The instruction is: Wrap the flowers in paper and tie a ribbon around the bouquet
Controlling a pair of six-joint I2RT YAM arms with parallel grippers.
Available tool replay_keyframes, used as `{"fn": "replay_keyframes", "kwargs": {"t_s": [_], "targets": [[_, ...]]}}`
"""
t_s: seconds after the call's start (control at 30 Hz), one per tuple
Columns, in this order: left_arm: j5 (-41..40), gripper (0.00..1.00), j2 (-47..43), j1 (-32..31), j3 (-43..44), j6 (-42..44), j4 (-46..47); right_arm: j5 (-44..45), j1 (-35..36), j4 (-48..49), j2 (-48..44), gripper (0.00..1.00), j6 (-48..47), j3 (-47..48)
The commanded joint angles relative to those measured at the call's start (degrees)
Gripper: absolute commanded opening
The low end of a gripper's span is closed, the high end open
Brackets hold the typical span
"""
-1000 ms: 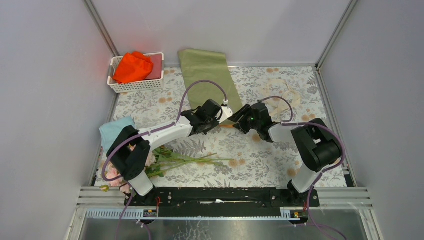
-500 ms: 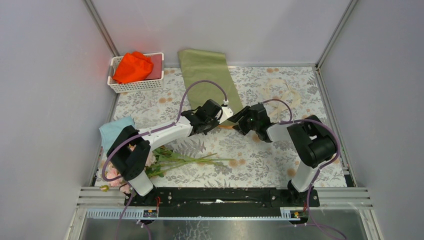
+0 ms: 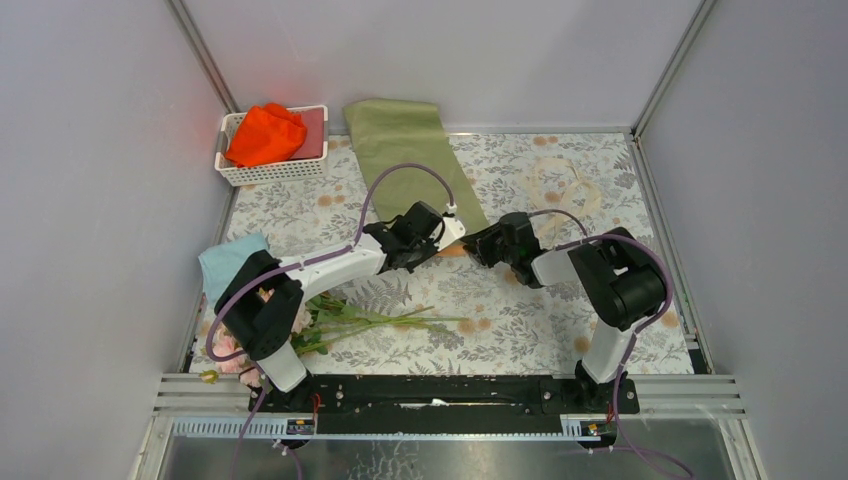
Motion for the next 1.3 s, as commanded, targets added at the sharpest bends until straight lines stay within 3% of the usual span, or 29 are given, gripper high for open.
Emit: {"fn": "replay_keyframes", "kwargs": {"t_s": [0.0,0.2,0.27,0.3,0.33,0.37,0.4,0.53,0.67,0.77,0.87,0.97,1.1,1.27], "targets": [[1.96,0.0,-1.07,0.38,-1.3,0.43,2.24,4.11,0.3,2.92,-0.71,0.28,2.17,-0.54],[4.03,0.0,-1.72,0.38,-1.3,1.24,1.5,6.18,-1.23,2.51,-2.13,0.0,-0.24,-1.05],[6.62,0.02,-2.02,0.44,-0.78,1.87,-0.15,6.35,-1.59,2.87,-3.31,0.0,-3.61,-0.76],[8.2,0.4,-2.27,0.65,0.01,1.94,-1.7,7.49,-1.61,1.67,-4.53,0.0,-6.96,-0.07],[12.13,0.69,-2.91,1.16,0.87,1.88,-3.23,9.35,-1.61,-1.56,-7.06,0.0,-11.51,1.53],[14.26,0.88,-3.68,1.92,2.08,1.67,-4.57,11.72,-1.54,-4.06,-9.48,0.0,-15.83,2.5],[16.42,0.96,-4.73,3.23,3.9,1.39,-5.84,14.43,-1.52,-5.68,-12.62,0.0,-20.67,2.98],[23.11,0.98,-8.47,12.16,10.96,-0.5,-10.53,24.79,-1.52,-11.34,-25.75,0.0,-46.95,6.4],[27.21,0.98,-10.21,22.93,15.08,-5.2,-10.66,23.79,0.46,-14.25,-34.53,0.0,-68.54,10.73],[29.37,0.98,-10.72,31.22,16.13,-10.26,-8.73,22.29,7.53,-17.32,-36.03,0.0,-82.19,14.16],[29.18,0.99,-10.91,38.26,15.15,-15.17,-6.27,20.0,20.36,-19.7,-32.31,0.0,-94.58,16.48],[32.28,0.99,-9.8,44.26,13.6,-17.86,-6.34,23.74,33.0,-18.5,-25.07,0.0,-100.36,18.04],[34.42,0.99,-8.49,51.57,10.89,-19.06,-7.13,22.84,44.74,-14.71,-13.19,0.0,-102.52,19.7],[39.48,0.99,-7.05,54.08,6.31,-17.74,-9.4,20.6,49.56,-14.77,-4.43,0.0,-99.2,23.34]]}}
